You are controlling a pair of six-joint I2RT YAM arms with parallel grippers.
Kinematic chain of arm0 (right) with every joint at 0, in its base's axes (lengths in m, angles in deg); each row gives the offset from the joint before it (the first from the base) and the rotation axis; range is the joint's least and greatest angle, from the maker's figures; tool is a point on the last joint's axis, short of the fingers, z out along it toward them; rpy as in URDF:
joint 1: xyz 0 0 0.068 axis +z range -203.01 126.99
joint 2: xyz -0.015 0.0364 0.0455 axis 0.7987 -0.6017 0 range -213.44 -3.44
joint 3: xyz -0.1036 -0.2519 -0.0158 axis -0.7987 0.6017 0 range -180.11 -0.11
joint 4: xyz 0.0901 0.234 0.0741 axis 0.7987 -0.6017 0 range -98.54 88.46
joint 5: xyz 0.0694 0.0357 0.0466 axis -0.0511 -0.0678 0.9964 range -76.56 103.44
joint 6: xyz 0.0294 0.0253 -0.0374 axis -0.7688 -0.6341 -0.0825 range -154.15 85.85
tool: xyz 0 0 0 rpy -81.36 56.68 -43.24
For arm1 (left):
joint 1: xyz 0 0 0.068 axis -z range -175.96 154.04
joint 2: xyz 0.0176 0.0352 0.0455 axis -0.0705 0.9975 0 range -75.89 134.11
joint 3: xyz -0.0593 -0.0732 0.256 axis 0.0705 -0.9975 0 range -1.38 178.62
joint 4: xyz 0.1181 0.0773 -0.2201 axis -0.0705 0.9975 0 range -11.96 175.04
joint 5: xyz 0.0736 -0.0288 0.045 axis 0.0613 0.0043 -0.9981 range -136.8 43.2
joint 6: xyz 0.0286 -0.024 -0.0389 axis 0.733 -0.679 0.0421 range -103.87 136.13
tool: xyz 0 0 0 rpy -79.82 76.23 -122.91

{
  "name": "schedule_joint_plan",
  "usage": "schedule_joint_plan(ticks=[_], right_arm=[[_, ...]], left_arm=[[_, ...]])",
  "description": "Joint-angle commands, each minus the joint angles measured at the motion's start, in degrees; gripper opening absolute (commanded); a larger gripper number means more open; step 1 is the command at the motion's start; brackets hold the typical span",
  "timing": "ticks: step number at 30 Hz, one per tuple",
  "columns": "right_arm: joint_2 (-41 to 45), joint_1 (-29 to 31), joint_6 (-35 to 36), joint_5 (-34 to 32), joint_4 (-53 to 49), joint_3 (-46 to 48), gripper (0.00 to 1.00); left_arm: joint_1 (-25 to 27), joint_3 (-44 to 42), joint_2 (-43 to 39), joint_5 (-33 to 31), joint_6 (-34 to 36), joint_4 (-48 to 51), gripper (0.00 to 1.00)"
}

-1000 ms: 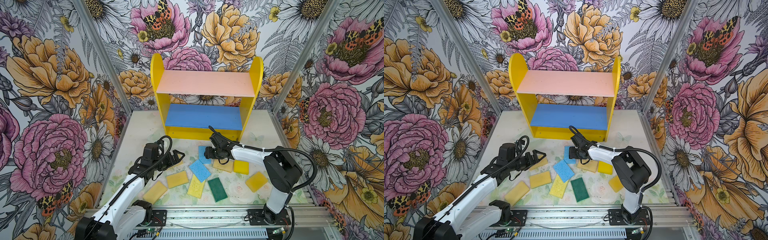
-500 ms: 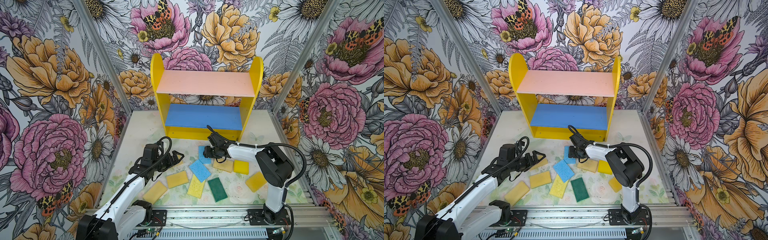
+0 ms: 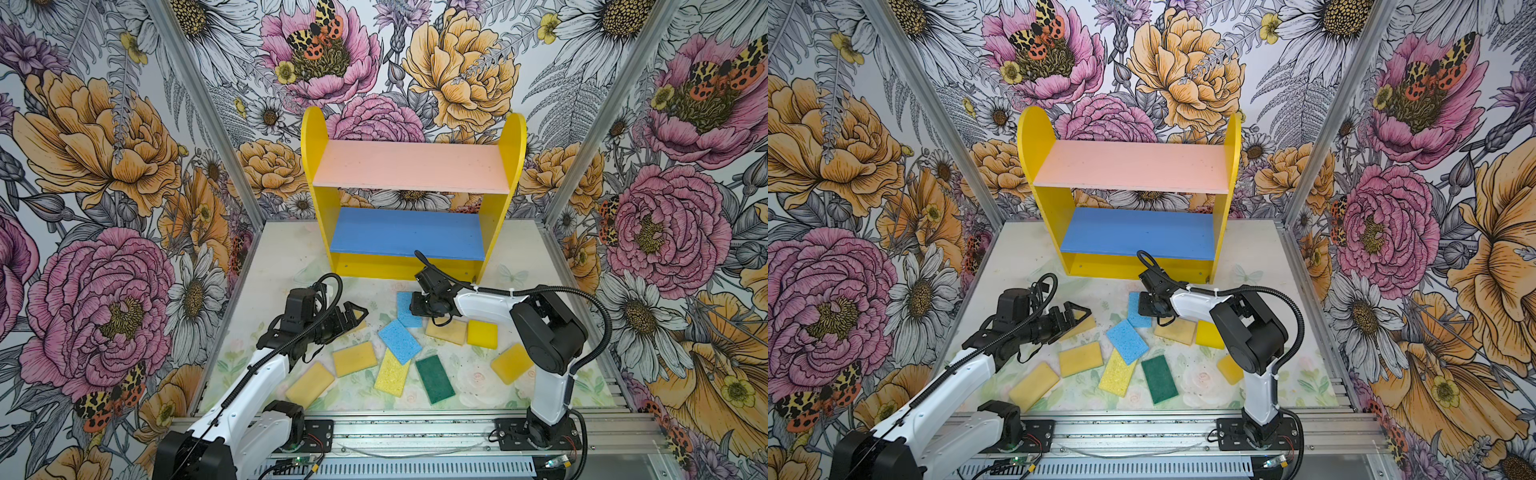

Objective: Place and organize the cleaning sponges onto the shelf
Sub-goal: 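Lower the right gripper and close it on the blue sponge's near end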

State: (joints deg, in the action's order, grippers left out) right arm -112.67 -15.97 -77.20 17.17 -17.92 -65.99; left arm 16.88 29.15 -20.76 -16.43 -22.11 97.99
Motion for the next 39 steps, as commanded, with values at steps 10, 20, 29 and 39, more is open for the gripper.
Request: schedule_joint_plan(ticks=[10,20,29,39], right_arm=[[0.99,-0.12,-0.28,-2.22,0.12,1.10,0.24],[2.09,0.05,-0.54,-3.98,0.12,2.43,0.24],[2.33,0.75,-1.12,-3.90,0.12,2.88,0.24],[4.05,0.67,-0.54,-4.89,0.23,2.46,0.09]], left_arm=[[-0.40,-0.60,-0.62,1.06,-1.00,-1.84,0.99],[0.76,-0.54,0.24,0.68,-1.75,-3.39,0.99],[1.34,-0.20,1.29,1.45,-2.00,-3.96,0.99],[2.08,-0.39,1.76,0.55,-2.53,-4.69,0.99]])
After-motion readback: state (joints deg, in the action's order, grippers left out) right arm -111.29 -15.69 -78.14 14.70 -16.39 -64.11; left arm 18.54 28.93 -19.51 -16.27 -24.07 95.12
